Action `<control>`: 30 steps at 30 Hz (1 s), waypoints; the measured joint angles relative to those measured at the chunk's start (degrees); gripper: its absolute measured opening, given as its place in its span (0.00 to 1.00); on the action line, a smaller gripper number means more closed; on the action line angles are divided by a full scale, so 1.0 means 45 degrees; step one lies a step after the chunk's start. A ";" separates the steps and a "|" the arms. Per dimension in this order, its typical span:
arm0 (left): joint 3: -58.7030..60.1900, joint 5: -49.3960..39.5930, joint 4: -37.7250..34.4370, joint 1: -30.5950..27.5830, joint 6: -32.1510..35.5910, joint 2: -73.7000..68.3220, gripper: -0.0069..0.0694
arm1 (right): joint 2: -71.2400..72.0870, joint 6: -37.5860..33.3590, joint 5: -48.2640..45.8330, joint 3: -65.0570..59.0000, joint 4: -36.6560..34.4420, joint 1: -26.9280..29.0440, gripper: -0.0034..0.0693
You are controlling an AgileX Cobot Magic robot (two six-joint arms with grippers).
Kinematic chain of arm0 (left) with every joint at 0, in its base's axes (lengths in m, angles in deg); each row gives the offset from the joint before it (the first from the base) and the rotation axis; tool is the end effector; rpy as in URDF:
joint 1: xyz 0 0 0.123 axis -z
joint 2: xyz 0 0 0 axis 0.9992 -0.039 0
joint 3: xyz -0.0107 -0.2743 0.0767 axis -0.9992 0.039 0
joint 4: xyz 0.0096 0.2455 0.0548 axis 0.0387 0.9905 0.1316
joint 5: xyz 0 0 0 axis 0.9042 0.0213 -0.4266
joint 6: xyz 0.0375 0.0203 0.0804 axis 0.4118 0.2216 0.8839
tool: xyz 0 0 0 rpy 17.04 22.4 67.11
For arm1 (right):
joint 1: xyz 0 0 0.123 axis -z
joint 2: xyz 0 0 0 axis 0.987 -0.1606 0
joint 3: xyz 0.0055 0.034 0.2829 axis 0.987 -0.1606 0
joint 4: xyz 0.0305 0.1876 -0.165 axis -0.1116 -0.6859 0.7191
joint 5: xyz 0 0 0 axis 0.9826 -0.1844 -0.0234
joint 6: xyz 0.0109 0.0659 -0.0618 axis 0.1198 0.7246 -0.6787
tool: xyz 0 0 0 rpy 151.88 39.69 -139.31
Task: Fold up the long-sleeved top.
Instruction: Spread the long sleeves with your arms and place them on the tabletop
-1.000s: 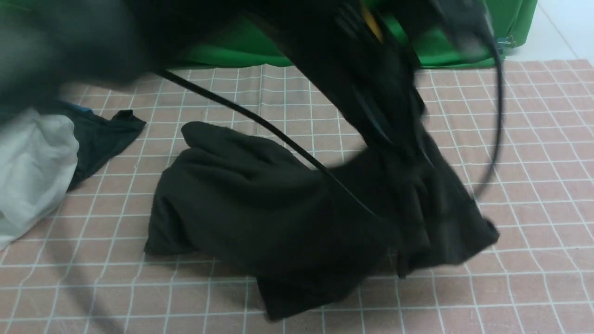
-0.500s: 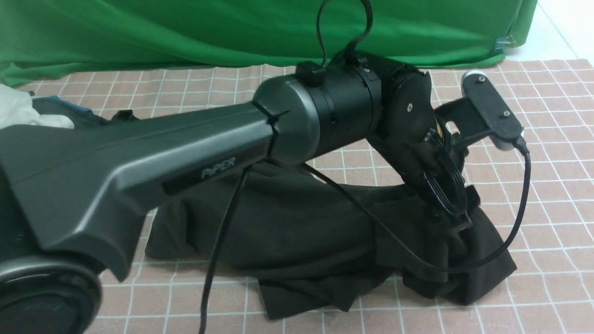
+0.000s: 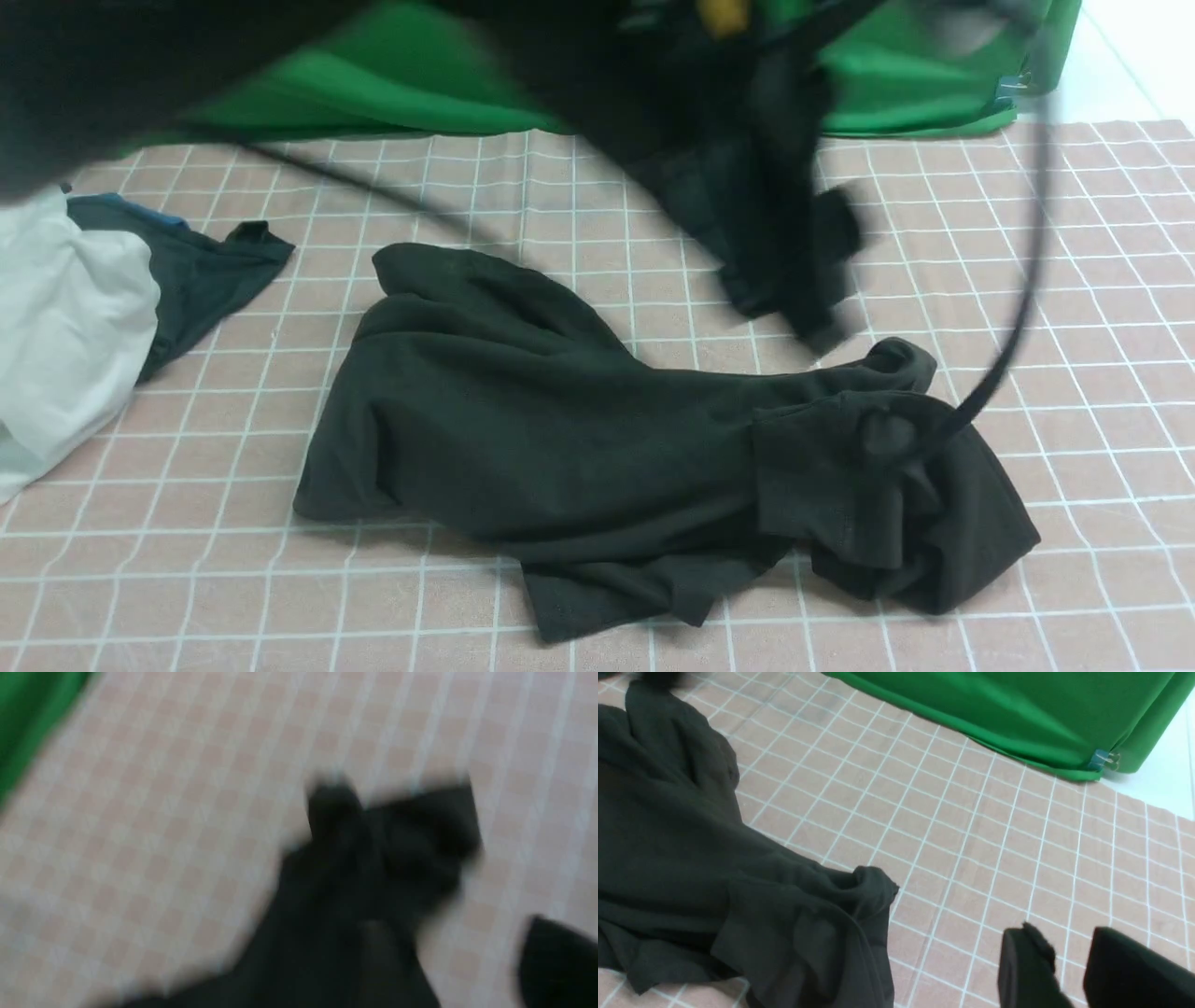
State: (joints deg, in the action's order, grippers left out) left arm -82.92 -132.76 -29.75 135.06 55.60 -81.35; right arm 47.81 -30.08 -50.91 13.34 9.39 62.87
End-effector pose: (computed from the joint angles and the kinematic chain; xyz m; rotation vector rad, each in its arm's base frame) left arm 0.2205 -0.2479 0.3937 1.4850 2.0504 -0.2524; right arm 0.1229 0.0305 0.3770 -0.4103 2.0910 0.0058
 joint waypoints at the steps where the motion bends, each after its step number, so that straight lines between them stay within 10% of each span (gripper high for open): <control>1: 0.0882 -0.0516 -0.0075 0.0000 0.0074 0.0380 0.32 | 0.0000 0.0000 0.0071 -0.0155 0.0000 0.0000 0.35; 7: 0.5402 -0.0296 -0.0607 0.0000 0.1462 0.0941 0.16 | 0.0000 0.0000 0.0487 -0.0454 0.0000 0.0000 0.35; 20: 0.8338 0.3962 -0.0108 -0.0026 0.1667 -0.0822 0.82 | 0.0000 0.0000 0.0868 -0.0464 -0.0341 0.0000 0.35; 30: 0.8338 0.5025 0.1158 -0.0183 0.1683 -0.2079 0.69 | 0.0000 0.0000 0.1038 -0.0468 -0.0570 0.0000 0.35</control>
State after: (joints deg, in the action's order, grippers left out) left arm -45.40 -110.14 -24.54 134.24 63.17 -90.71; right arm 47.81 -30.08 -46.24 11.23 6.83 62.87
